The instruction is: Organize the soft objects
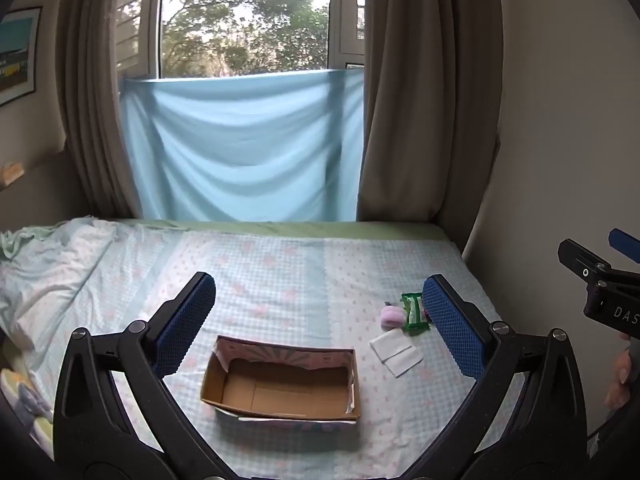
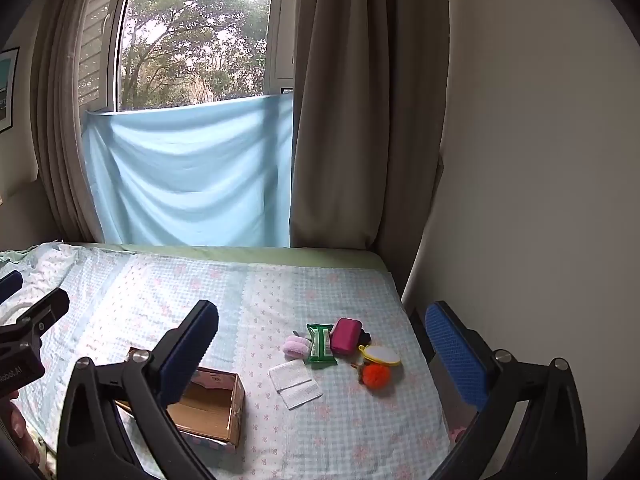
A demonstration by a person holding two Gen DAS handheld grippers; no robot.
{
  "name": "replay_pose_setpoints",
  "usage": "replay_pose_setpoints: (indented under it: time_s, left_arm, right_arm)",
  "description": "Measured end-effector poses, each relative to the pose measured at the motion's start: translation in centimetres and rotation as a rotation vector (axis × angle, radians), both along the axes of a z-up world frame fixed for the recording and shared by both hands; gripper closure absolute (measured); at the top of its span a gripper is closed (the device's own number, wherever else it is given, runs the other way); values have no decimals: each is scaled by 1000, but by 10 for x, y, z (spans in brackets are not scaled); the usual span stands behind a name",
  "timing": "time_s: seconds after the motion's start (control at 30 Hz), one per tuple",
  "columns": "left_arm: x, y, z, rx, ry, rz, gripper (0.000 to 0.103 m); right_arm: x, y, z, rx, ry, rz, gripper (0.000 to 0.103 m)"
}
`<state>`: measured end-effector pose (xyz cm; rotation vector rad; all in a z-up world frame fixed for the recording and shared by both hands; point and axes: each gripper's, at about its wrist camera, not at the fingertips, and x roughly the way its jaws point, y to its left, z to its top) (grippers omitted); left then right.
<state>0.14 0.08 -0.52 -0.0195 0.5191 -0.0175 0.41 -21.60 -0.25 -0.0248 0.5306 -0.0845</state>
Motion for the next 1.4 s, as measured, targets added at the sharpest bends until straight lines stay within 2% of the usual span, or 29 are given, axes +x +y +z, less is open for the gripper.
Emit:
replay_pose_setpoints:
  time_s: [0.43, 1.4]
  left_arm:
    - [-3, -2, 2, 48, -13, 37, 0]
    - [-2, -6, 2, 42, -8, 11, 0]
  right_arm:
    - [0, -4, -2, 14, 5, -14, 0]
    - [-1, -7, 2, 30, 5, -15, 0]
